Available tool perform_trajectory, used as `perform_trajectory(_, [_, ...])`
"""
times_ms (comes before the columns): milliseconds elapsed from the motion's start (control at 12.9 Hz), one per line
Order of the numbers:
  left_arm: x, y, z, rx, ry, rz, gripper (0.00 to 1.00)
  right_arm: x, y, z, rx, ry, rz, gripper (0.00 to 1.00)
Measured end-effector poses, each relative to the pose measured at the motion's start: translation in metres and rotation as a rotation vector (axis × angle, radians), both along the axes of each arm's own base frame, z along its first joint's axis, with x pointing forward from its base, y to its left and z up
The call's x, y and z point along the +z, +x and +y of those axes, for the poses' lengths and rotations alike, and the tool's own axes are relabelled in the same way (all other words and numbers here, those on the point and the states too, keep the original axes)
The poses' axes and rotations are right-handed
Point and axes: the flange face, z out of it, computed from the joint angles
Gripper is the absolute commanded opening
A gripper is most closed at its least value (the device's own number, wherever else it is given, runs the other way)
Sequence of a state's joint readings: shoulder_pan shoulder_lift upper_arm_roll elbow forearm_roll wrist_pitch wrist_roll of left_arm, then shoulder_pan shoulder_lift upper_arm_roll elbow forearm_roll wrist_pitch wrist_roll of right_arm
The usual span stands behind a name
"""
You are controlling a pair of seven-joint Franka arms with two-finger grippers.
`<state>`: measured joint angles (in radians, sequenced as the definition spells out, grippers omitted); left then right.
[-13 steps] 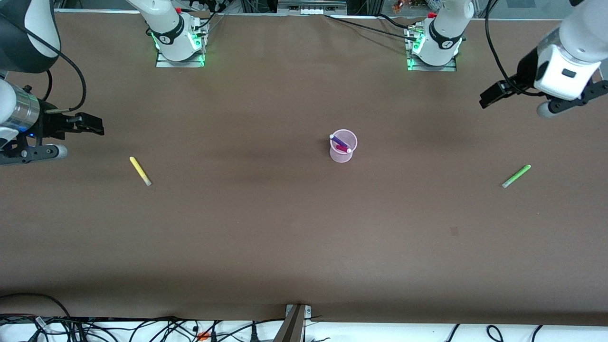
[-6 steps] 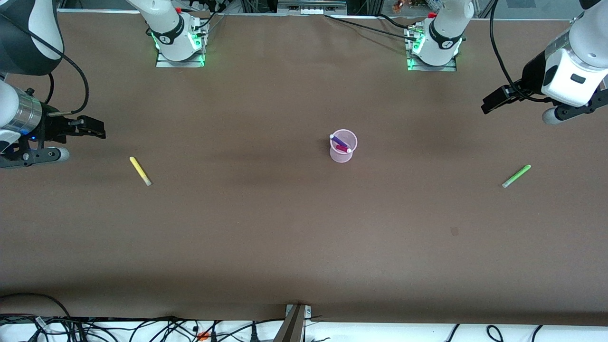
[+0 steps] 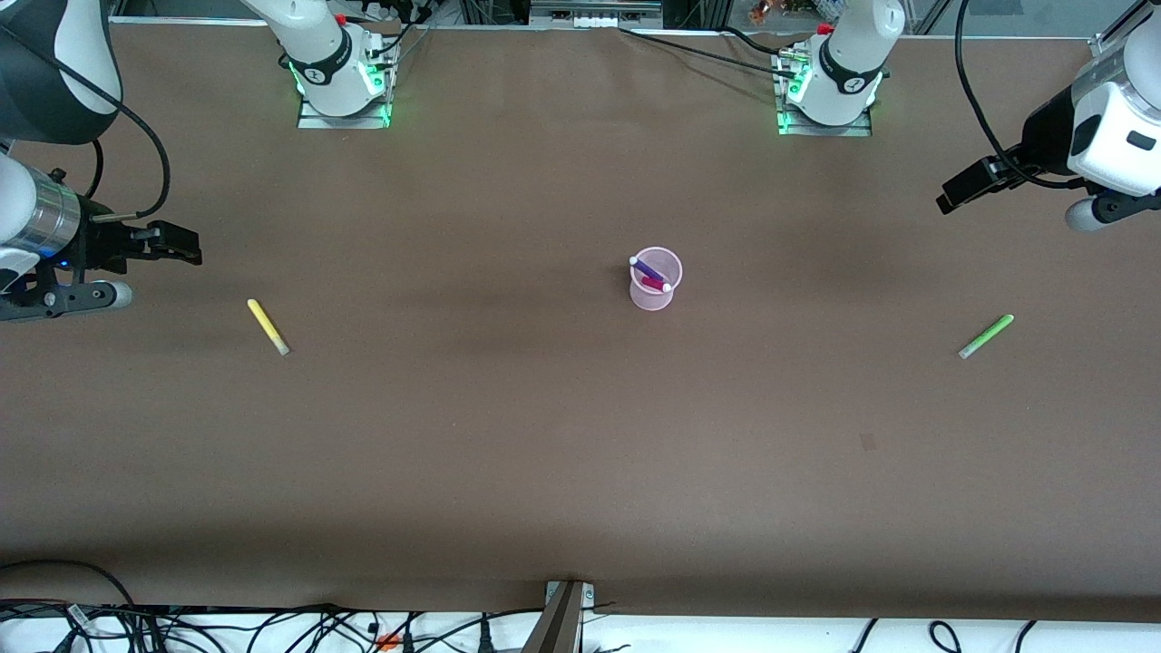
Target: Organize pens into pink holder with both arms
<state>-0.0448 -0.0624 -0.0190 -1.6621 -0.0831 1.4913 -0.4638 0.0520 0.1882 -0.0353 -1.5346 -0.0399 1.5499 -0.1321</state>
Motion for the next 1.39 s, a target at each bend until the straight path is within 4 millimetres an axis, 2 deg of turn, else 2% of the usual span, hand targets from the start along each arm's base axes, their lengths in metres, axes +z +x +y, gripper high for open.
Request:
perform_trajectory(386, [-0.0015,0.0001,-0.0030,-0.012,-0.005,-0.001,1.00,0.0000,0.0000,-0.0005,-0.001,0.000,0.000,1.00])
perform_trajectory(696, [0.0025,0.0067,0.0022,-0.228,-0.021,-0.072,1.00,0.0000,0.0000,-0.0007,-0.001,0.000,0.000,1.00])
perform_trajectory(850, [0.0028,0.0077,0.0054,-0.276,0.005,-0.079,1.00,0.0000,0.0000,-0.0007,-0.001,0.000,0.000,1.00])
perform_trajectory(1391, [0.0030,0.0075,0.0012,-0.297,0.010,-0.082,1.00,-0.0001,-0.0001,-0.0008,-0.001,0.000,0.001,1.00])
